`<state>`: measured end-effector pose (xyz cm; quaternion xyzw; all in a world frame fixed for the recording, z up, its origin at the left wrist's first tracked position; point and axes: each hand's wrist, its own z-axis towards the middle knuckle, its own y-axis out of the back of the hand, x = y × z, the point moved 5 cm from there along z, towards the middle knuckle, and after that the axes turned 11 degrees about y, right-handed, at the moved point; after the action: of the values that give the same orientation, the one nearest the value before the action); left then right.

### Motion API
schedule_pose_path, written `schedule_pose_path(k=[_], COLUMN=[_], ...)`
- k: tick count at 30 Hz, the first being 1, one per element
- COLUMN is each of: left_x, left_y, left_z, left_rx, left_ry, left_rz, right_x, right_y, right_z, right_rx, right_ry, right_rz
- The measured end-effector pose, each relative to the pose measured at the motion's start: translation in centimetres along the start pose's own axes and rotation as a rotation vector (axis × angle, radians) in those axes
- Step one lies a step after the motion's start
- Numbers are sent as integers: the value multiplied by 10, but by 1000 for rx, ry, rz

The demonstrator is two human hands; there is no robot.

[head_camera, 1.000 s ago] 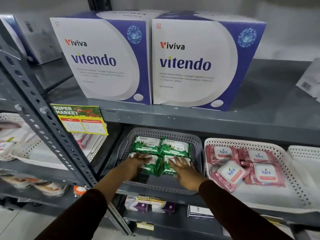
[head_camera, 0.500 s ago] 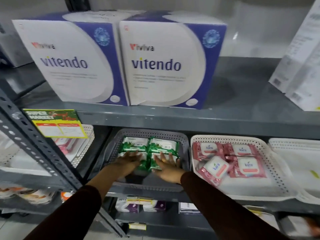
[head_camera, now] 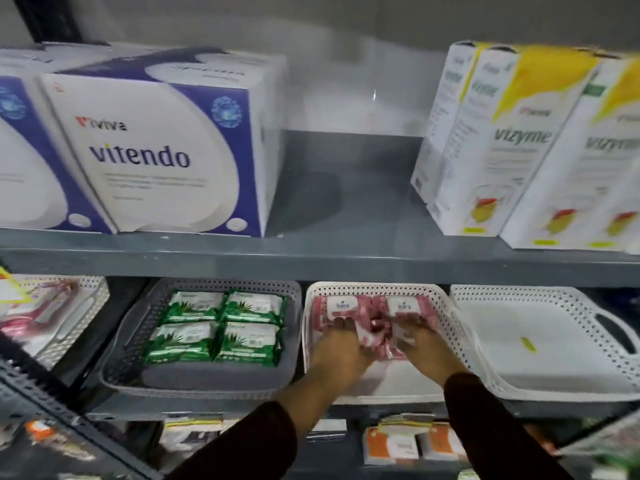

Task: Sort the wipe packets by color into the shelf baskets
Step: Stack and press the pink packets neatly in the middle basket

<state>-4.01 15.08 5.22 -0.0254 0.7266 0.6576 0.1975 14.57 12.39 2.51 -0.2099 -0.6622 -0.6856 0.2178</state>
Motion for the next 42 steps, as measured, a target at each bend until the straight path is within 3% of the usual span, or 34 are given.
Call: schedule_pose_path(k=[4,7,13,19,23,30,34,36,40,42], left_x=[-1,8,14,13,14,13,6,2,-2,3], left_y=[-29,-34,-47,-52,-51,-50,-37,-33,-59,-30], left_z=[11,8,5,21,19,23,24,27,23,19], left_rx=[163,219,224,160,158,231,91,30,139,111], left_ry=[-215,-386,-187,-129,-189,-195,-206,-147,-25,24], left_rz=[87,182,114,-72,-2,76,73,68,223,202], right_x=[-14,-28,-47,-49,-44,-34,-25,-21,-36,-14], right_y=[-10,-9,-5,-2,-9,-9,-1,5,-13,-15], right_z=[-5,-14,-20,-14,-13,-10,-5,1,-2,8], right_rx=[66,123,242,193,197,194,158,135,220,261], right_ry=[96,79,92,88,153,165,171,198,134,153], right_rz=[-169,-141,-36,-23,-186,-225,-233,-341,-361,-368])
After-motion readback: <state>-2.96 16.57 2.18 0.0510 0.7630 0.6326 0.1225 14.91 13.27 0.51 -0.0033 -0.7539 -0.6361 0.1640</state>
